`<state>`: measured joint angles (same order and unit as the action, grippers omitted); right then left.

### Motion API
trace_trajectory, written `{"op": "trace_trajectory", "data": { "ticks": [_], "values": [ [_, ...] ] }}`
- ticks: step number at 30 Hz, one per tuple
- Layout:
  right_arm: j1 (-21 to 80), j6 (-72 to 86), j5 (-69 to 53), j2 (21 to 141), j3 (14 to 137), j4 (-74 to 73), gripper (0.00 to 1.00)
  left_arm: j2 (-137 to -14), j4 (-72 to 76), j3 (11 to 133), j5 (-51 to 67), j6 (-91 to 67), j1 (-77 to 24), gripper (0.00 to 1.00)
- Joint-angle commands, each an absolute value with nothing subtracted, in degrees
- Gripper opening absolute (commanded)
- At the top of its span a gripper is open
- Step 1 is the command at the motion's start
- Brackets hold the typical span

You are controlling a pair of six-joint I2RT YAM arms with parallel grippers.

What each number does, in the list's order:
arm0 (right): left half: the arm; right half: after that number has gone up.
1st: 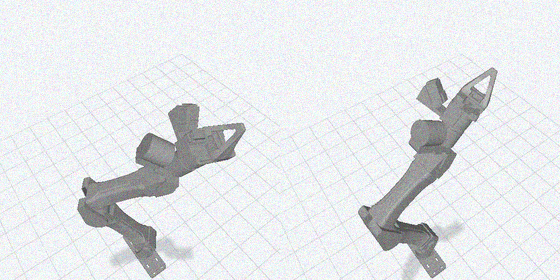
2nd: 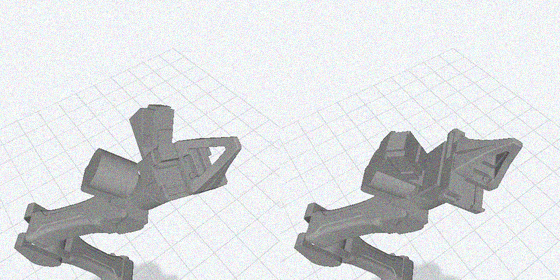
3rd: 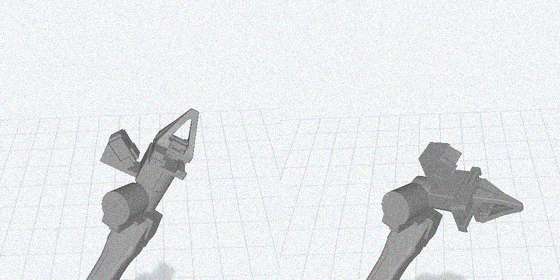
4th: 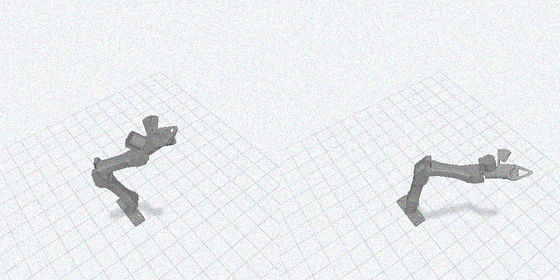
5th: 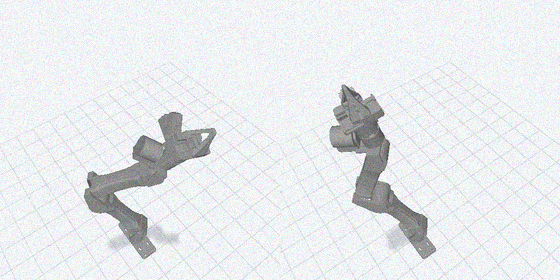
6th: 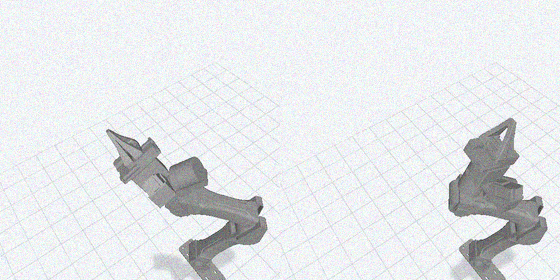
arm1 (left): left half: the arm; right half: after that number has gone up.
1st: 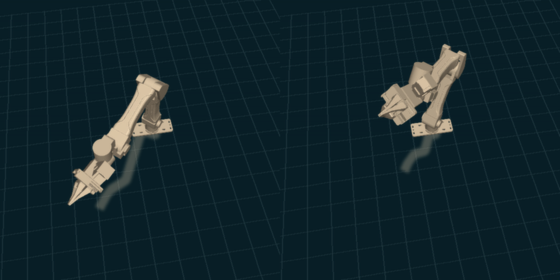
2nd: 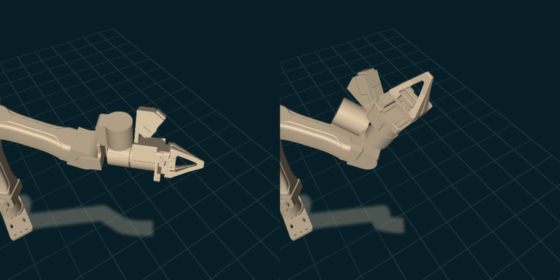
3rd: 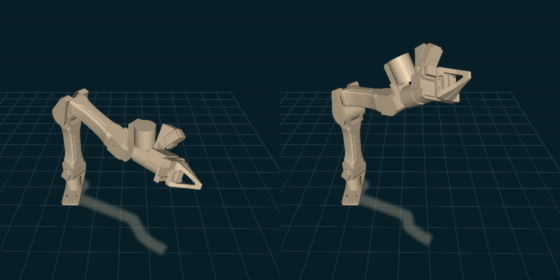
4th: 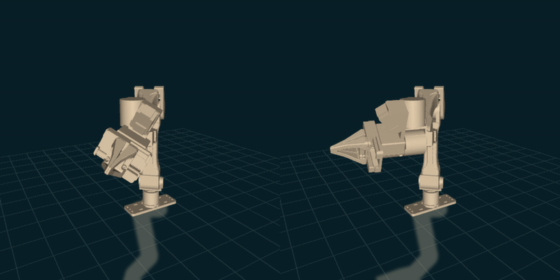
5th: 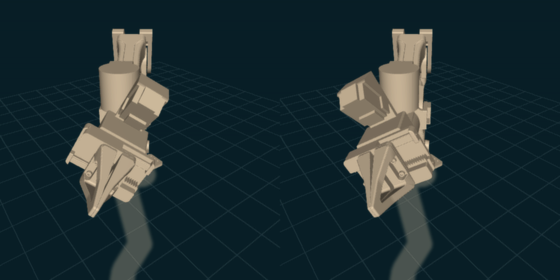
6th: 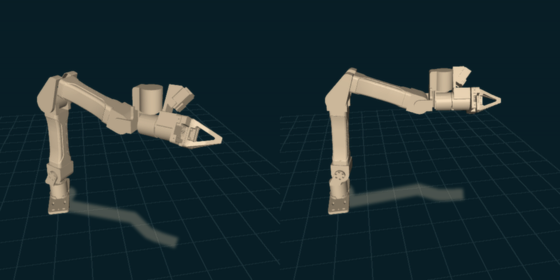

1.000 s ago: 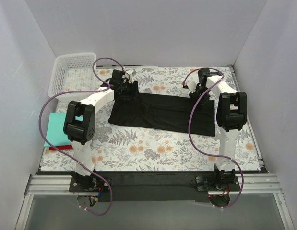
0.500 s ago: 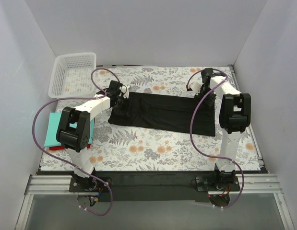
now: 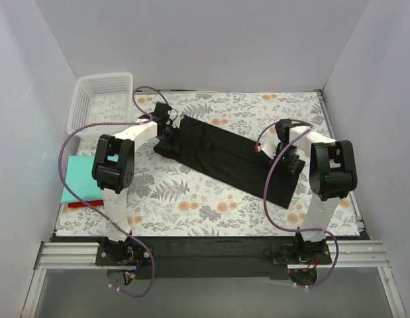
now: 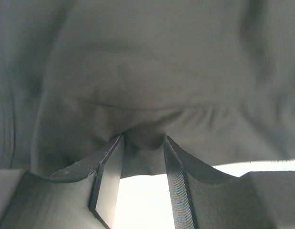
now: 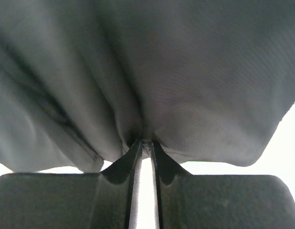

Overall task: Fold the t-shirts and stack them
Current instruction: Fold the tshirt

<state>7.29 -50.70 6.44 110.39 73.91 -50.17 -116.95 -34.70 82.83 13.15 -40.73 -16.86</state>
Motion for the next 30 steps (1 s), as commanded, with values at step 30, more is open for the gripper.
{"op": "trace_trajectory", "data": {
  "ticks": [30],
  "values": [
    [30.76, -40.34, -20.21, 108.63, 75.77, -58.54, 0.2, -121.64, -30.93, 91.94, 27.69, -41.84, -17.84, 0.4]
  ]
}}
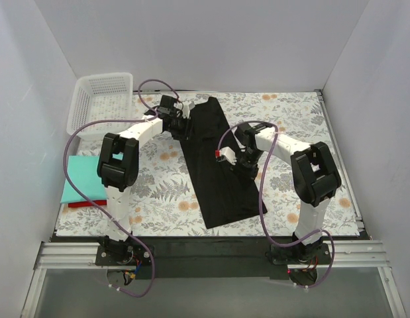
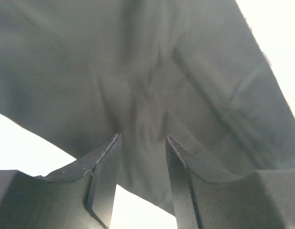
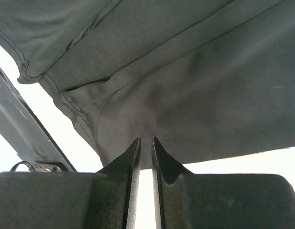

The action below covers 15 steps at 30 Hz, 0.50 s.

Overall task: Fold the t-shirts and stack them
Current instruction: Fold the tshirt

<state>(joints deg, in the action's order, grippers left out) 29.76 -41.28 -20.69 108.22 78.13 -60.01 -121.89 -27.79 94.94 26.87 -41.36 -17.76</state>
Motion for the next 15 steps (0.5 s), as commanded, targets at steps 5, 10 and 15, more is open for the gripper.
{"op": "trace_trajectory", "data": {
  "ticks": [5, 10, 15],
  "values": [
    [33.83, -37.89, -23.02, 108.9, 70.85, -54.85, 0.19, -127.33, -32.52, 94.29, 25.58, -40.43, -17.93, 0.39],
    [38.31, -35.77, -29.69, 110.83, 67.77, -53.26, 0.19, -133.49, -31.9, 99.48, 27.77, -39.99, -18.54, 0.36],
    [40.26, -34.02, -34.54, 111.8, 72.41, -54.22, 0.2, -138.42, -34.35, 111.24, 28.21, -39.81, -19.25, 0.36]
  ]
}}
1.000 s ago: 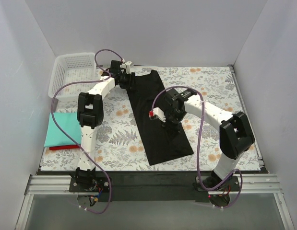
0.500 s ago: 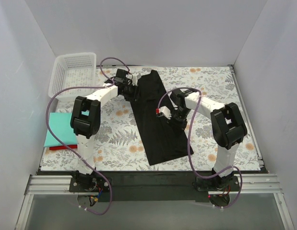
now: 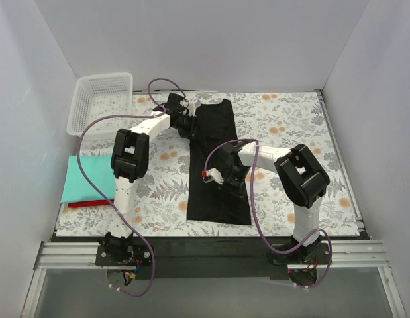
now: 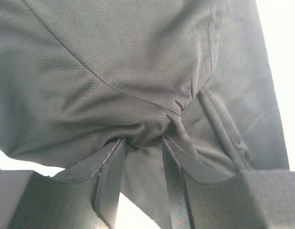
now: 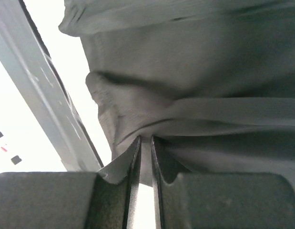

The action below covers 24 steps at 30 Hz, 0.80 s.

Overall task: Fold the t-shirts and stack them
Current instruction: Fold the tshirt

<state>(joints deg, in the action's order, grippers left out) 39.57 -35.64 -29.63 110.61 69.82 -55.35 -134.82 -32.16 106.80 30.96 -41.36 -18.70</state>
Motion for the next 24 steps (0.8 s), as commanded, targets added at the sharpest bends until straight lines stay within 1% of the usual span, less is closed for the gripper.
{"op": "trace_trajectory", "data": {
  "ticks": [1, 4, 5, 6, 7, 8, 10, 13, 14, 15, 17, 19, 20, 22, 24],
  "values": [
    [39.91, -34.1, -33.76, 111.54, 74.95, -54.75, 0.2, -138.34, -34.89, 112.23, 28.39, -39.73, -19.25, 0.36],
    [35.43, -36.2, -34.18, 109.95, 79.0, -58.87, 0.26, -134.15, -35.16, 110.84, 27.42, -39.29, -19.16, 0.38],
    [33.77, -36.99, -34.97, 109.78, 82.76, -60.45, 0.28, -132.29, -34.9, 109.7, 27.51, -38.94, -19.07, 0.38],
    [30.62, -37.61, -35.5, 109.6, 84.71, -62.3, 0.29, -130.54, -34.2, 108.38, 27.94, -38.33, -18.64, 0.4],
    [29.19, -38.31, -35.86, 109.43, 86.38, -64.14, 0.29, -128.95, -34.02, 105.76, 28.47, -38.06, -18.37, 0.4],
    [27.7, -38.58, -35.86, 109.25, 90.05, -64.77, 0.3, -125.8, -33.93, 104.86, 29.35, -37.71, -18.02, 0.41],
    [24.79, -38.76, -34.2, 109.6, 93.85, -64.78, 0.3, -123.41, -34.89, 102.84, 29.88, -36.22, -17.49, 0.43],
    [22.68, -37.36, -30.43, 113.45, 102.81, -64.6, 0.29, -122.17, -39.45, 102.74, 27.87, -34.55, -17.58, 0.43],
    [22.24, -35.96, -29.63, 115.03, 105.18, -64.6, 0.27, -122.25, -40.85, 102.92, 27.51, -33.84, -17.49, 0.43],
    [21.71, -35.34, -28.75, 118.01, 110.16, -64.6, 0.27, -121.91, -42.61, 102.75, 27.07, -33.32, -17.49, 0.43],
    [21.27, -33.24, -26.29, 122.14, 114.58, -63.29, 0.25, -120.51, -41.41, 99.6, 27.42, -32.69, -17.32, 0.43],
    [21.09, -31.74, -24.0, 125.05, 120.56, -62.23, 0.23, -118.92, -36.67, 98.18, 27.51, -33.83, -17.23, 0.44],
    [21.09, -30.95, -23.3, 127.59, 122.15, -60.66, 0.19, -119.18, -35.61, 99.22, 27.94, -34.53, -17.23, 0.44],
    [21.18, -28.75, -21.1, 129.89, 125.76, -58.55, 0.16, -122.33, -34.72, 101.85, 29.78, -36.46, -17.23, 0.43],
    [21.09, -27.08, -19.43, 132.09, 126.65, -54.78, 0.13, -124.97, -34.28, 106.07, 30.84, -40.07, -17.23, 0.38]
  ]
}}
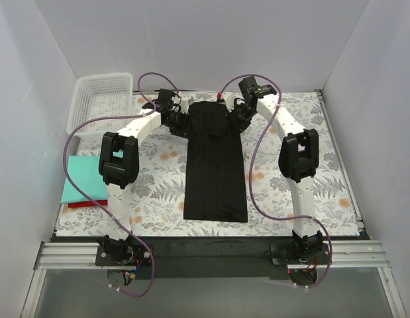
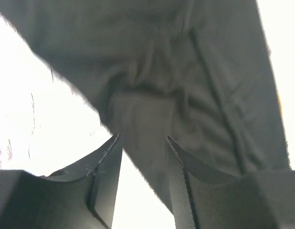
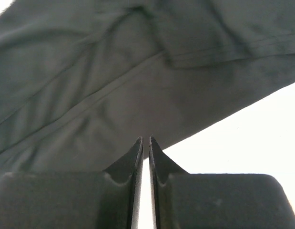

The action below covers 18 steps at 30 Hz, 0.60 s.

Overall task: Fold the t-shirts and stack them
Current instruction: Fold the tshirt

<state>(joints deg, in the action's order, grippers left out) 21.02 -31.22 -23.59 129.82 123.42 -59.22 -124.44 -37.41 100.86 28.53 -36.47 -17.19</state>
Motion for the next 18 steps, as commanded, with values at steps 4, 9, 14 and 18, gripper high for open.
{"op": "trace_trajectory", "data": {
  "ticks": [4, 9, 14, 18],
  "values": [
    [21.18, -26.11, -15.31, 134.99, 126.56, -50.81, 0.11, -129.72, -31.38, 108.81, 31.2, -44.38, -17.23, 0.34],
    [21.18, -25.05, -11.69, 137.63, 123.67, -45.62, 0.06, -134.03, -29.62, 109.16, 29.09, -45.79, -17.23, 0.32],
    [21.18, -24.61, -7.48, 140.88, 123.49, -42.46, 0.05, -137.02, -29.36, 109.25, 26.11, -45.35, -17.23, 0.31],
    [21.09, -23.47, -3.44, 142.91, 123.66, -39.82, 0.04, -140.61, -28.83, 111.44, 23.99, -44.65, -16.88, 0.3]
  ]
}}
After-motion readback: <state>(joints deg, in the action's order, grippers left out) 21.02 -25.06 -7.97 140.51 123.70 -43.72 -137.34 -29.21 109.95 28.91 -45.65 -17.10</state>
